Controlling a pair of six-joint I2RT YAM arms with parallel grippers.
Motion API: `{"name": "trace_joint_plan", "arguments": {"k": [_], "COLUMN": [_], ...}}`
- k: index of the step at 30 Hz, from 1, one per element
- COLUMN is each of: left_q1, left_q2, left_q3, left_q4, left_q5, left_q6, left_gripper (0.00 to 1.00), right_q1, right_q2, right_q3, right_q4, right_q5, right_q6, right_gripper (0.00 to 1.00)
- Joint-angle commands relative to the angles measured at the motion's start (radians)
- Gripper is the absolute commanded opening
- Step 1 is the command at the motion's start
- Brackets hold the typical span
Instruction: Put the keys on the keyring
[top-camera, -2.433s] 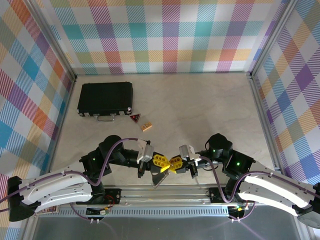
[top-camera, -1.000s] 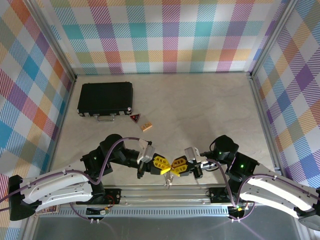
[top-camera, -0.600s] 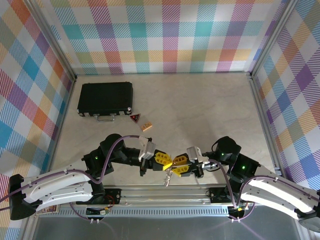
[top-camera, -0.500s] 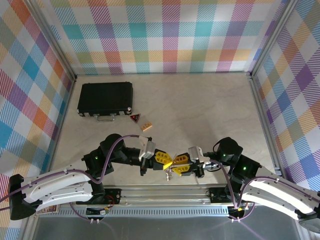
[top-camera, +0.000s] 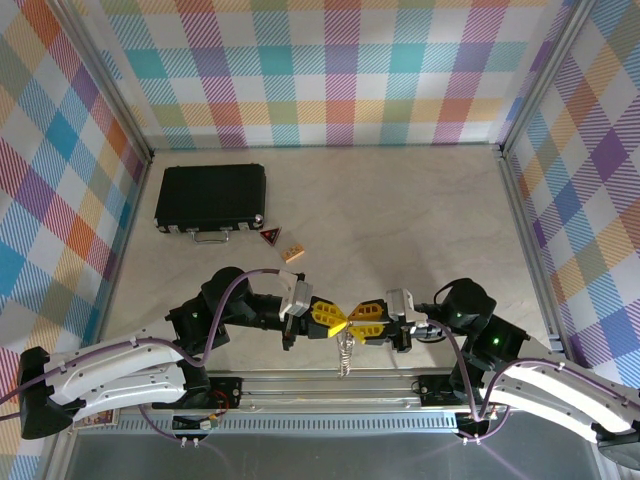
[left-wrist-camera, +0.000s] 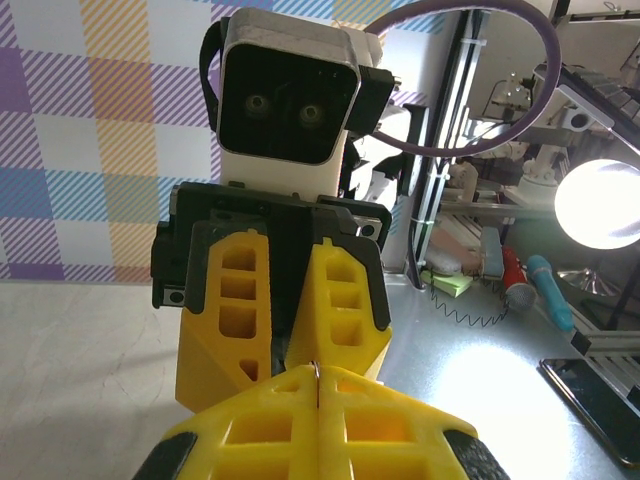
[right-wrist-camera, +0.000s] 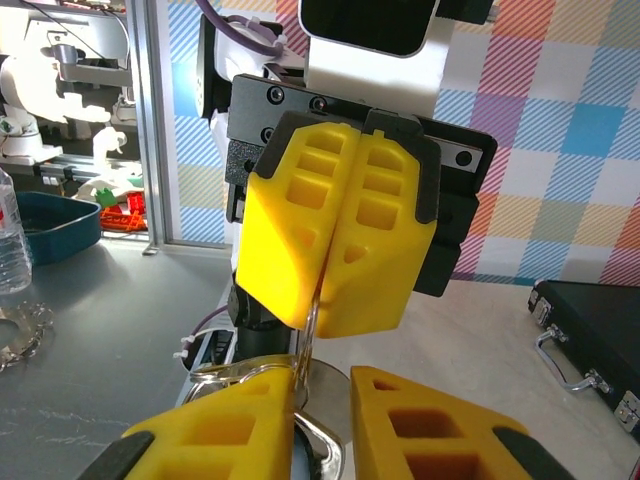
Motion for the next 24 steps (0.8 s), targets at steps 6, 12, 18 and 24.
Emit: {"name": "trace_joint_plan", "arguments": {"k": [6, 12, 18, 24], "left_q1": [-0.004, -0.003, -0.004, -0.004], "left_q2": [-0.017, -0.067, -0.062, -0.047], "left_q3": [0.000, 0.074, 0.205, 0.288], "left_q4": [0.028, -0.310, -0.671, -0.827], "left_q5": [0.001, -0.187, -0.303, -0.324], "left_q6": [0.014, 0.145, 0.267, 0.302], "left_gripper": [0.00, 0.11, 0.20, 0.35], "right_q1": [0.003, 0.003, 0.003, 0.004], "right_q2": [0.019, 0.076, 0.163, 0.194], "right_q3": [-0.002, 0.050, 0.092, 0.114], "right_q4": [0.026, -0.064, -0.112, -0.147], "right_q5": [0.000, 0.049, 0.078, 0.104], "right_q6": [-0.001, -0.036, -0.043, -0.061], "right_gripper": [0.01, 0.00, 0.00, 0.00]}}
